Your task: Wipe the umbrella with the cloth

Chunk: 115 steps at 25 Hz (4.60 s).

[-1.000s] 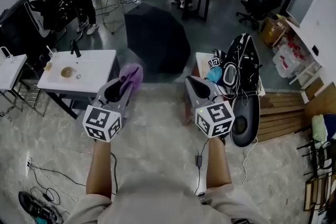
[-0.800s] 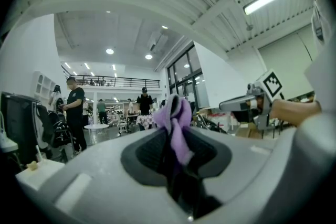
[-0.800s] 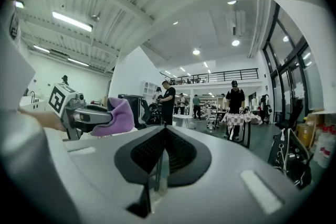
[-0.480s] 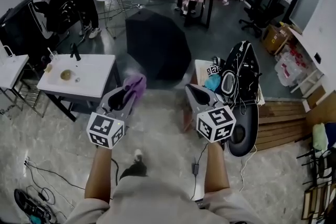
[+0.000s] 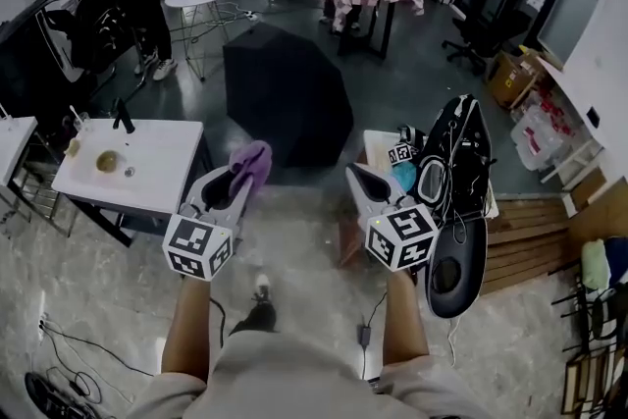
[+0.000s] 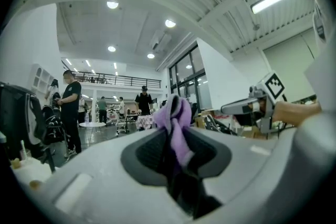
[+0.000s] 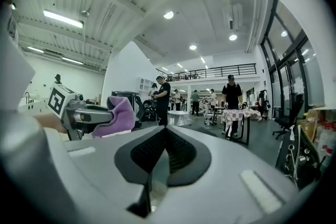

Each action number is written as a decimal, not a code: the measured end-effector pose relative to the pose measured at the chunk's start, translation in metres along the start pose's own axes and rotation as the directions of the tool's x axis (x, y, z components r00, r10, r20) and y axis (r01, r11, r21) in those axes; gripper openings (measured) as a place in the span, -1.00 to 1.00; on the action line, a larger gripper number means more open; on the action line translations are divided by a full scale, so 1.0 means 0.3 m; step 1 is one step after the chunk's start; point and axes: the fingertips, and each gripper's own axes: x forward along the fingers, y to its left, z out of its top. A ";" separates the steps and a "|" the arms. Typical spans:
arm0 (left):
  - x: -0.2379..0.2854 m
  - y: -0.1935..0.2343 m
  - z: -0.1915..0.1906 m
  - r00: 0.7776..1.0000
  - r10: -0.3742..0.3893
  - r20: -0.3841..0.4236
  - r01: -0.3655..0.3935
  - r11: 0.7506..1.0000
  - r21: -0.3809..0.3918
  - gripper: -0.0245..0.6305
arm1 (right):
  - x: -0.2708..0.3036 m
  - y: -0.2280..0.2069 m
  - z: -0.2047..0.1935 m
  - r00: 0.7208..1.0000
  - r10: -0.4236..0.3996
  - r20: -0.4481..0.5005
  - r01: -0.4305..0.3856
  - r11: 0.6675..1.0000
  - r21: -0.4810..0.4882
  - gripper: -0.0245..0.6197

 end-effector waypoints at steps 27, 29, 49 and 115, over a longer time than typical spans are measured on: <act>0.867 0.848 -0.164 0.997 -0.046 -0.065 0.043 0.998 -0.046 -0.62 | 1.065 -0.483 -0.005 0.999 0.010 -0.047 -0.007 0.998 0.063 -0.91; 0.894 0.875 -0.182 0.996 -0.050 -0.070 0.047 0.998 -0.049 -0.62 | 1.091 -0.495 -0.024 0.998 0.009 -0.058 -0.005 0.998 0.067 -0.91; 1.529 1.085 -0.398 0.982 -0.060 -0.180 0.041 0.993 -0.108 -0.62 | 1.467 -0.955 -0.210 0.990 -0.014 -0.140 0.033 0.990 0.135 -0.91; 2.566 1.652 -1.325 0.819 0.171 -0.547 -0.385 0.872 -0.303 -0.61 | 2.166 -1.482 -0.844 0.912 0.004 -0.409 0.155 0.922 0.355 -0.91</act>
